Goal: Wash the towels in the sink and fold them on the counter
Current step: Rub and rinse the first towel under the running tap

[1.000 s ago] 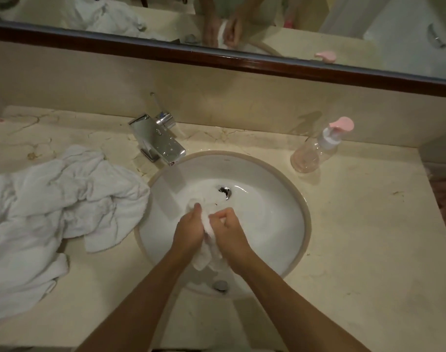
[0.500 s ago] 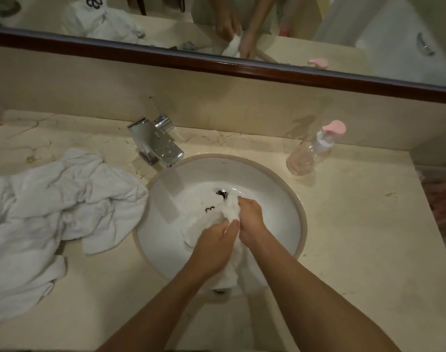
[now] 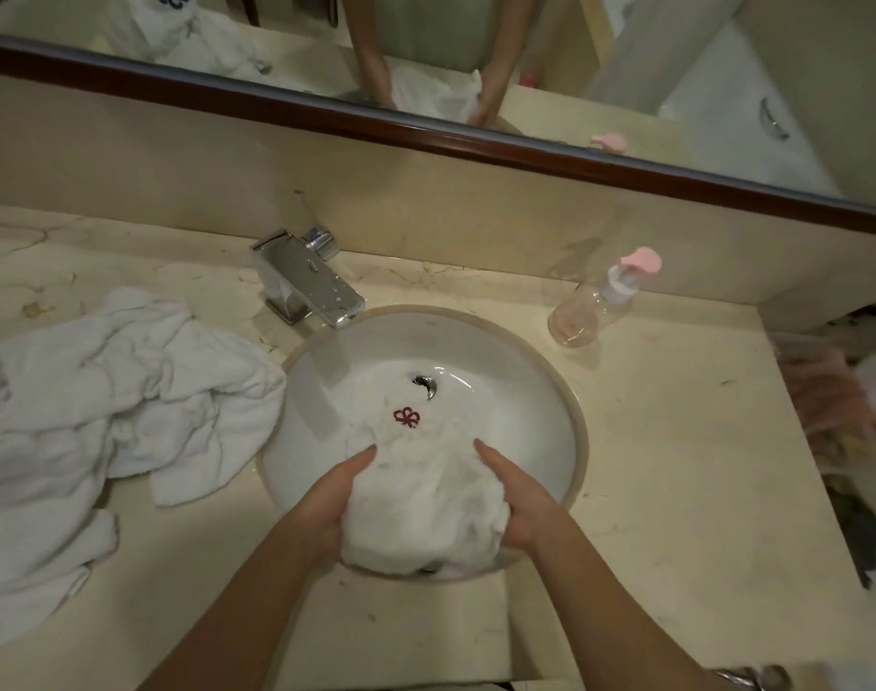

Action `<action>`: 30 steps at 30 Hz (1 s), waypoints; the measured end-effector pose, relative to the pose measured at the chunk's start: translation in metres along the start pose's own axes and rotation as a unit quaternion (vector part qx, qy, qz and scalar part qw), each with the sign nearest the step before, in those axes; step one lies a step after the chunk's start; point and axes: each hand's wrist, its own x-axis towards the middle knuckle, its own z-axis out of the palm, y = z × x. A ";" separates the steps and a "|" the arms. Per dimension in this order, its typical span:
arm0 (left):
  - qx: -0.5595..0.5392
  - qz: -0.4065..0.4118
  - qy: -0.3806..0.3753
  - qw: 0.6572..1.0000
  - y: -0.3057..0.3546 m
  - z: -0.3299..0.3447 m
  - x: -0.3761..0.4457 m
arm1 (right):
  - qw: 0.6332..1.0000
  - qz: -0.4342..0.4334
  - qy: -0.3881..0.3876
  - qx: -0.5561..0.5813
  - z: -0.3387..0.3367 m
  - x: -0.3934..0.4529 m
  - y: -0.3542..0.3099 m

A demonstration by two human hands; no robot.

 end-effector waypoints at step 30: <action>0.303 0.316 0.172 0.883 0.019 0.085 -0.027 | 0.868 -0.384 0.214 -0.232 0.110 0.012 -0.029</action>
